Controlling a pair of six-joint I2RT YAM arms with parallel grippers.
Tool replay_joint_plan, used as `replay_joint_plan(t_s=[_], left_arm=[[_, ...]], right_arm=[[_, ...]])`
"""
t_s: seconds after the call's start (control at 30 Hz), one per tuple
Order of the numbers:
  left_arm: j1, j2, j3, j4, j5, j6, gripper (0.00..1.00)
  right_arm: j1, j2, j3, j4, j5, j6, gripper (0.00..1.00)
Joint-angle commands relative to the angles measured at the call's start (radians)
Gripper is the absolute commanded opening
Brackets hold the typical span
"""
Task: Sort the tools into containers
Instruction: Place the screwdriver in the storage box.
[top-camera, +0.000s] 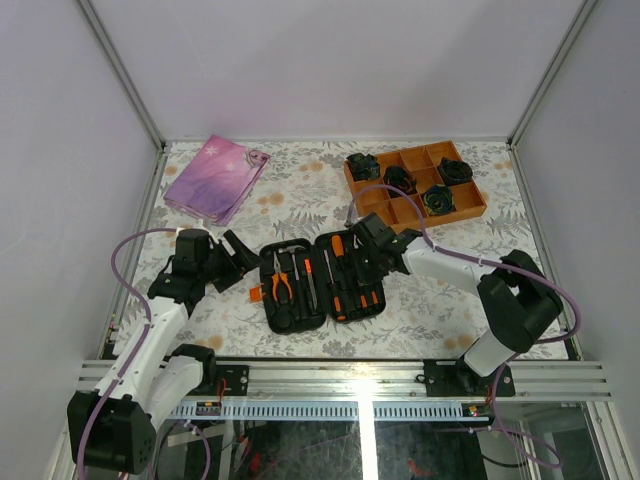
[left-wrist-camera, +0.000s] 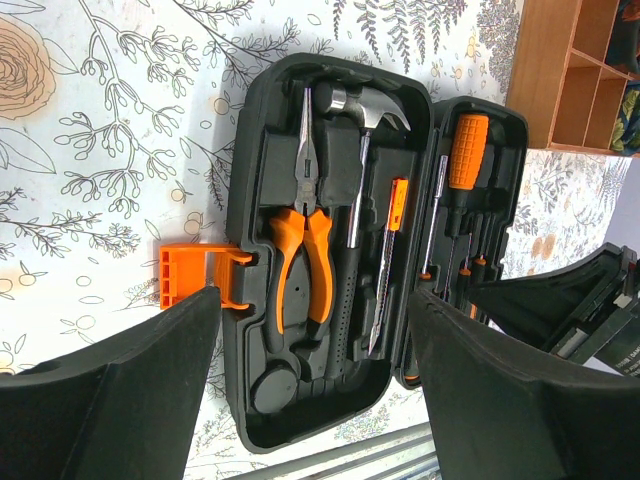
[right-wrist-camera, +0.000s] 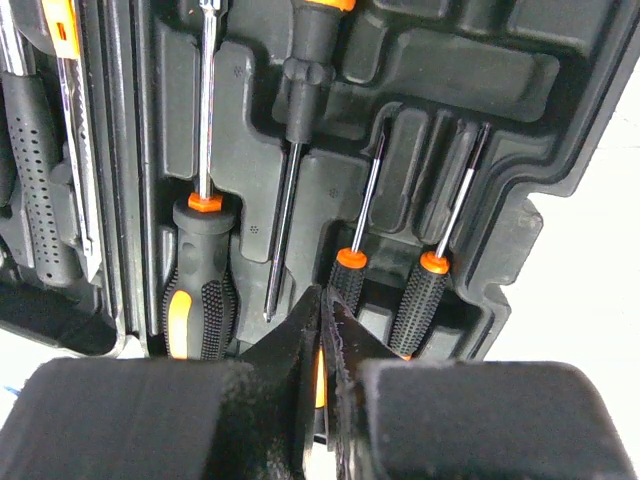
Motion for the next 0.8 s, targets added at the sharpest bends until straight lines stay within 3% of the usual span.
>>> replay_joint_plan(t_s=[0.0, 0.43, 0.77], left_arm=[[0.008, -0.008, 0.004, 0.050, 0.022, 0.014, 0.73], [0.008, -0.009, 0.005, 0.048, 0.026, 0.017, 0.73], [0.008, -0.008, 0.006, 0.048, 0.027, 0.022, 0.73]], right_arm=[[0.015, 0.028, 0.046, -0.044, 0.068, -0.007, 0.07], [0.022, -0.112, -0.003, 0.048, 0.087, 0.002, 0.12], [0.022, -0.033, 0.046, -0.038, 0.102, 0.006, 0.12]])
